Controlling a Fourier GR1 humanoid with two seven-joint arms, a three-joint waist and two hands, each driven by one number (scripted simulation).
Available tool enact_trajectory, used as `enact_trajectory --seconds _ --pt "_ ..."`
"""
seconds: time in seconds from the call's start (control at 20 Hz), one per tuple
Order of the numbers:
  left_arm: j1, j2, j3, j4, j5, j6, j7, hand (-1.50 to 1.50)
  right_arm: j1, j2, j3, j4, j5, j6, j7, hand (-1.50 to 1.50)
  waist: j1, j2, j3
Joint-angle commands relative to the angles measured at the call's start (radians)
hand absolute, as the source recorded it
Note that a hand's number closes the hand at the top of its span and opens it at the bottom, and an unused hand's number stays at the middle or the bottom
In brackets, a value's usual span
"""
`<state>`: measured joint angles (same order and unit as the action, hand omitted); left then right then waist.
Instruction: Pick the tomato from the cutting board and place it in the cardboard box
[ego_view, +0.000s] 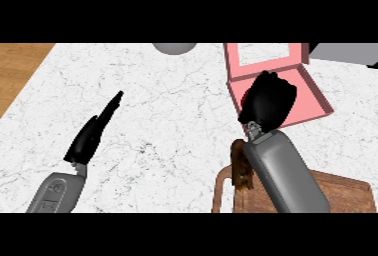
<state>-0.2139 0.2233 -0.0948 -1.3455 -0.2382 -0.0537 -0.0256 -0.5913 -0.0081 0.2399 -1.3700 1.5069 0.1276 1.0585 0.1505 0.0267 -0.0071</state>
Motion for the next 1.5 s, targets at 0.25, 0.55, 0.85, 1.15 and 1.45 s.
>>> enact_trajectory --seconds 0.25,0.55,0.85,1.15,1.45 --pt "-0.006 -0.010 0.006 0.041 -0.011 0.017 -0.007 0.00 -0.468 0.008 -0.096 0.244 0.042 0.191 0.298 1.50 -0.036 -0.013 0.002" --pt "0.008 -0.005 0.038 0.036 0.006 0.027 0.000 0.00 -0.604 0.008 -0.155 0.349 0.077 0.164 0.380 1.50 -0.073 -0.020 0.004" --pt "0.021 0.039 0.088 0.038 0.032 0.010 -0.007 0.00 -0.649 0.008 -0.230 0.391 0.114 0.188 0.388 1.50 -0.113 -0.027 0.005" --pt "0.060 0.005 0.074 0.044 0.009 0.049 -0.019 0.00 -0.568 0.008 -0.322 0.381 0.139 0.191 0.344 1.50 -0.149 -0.031 0.007" --pt "0.096 0.052 0.101 0.007 0.032 0.013 -0.031 0.00 -0.453 0.008 -0.513 0.344 0.037 0.131 0.296 1.50 -0.144 -0.031 0.009"
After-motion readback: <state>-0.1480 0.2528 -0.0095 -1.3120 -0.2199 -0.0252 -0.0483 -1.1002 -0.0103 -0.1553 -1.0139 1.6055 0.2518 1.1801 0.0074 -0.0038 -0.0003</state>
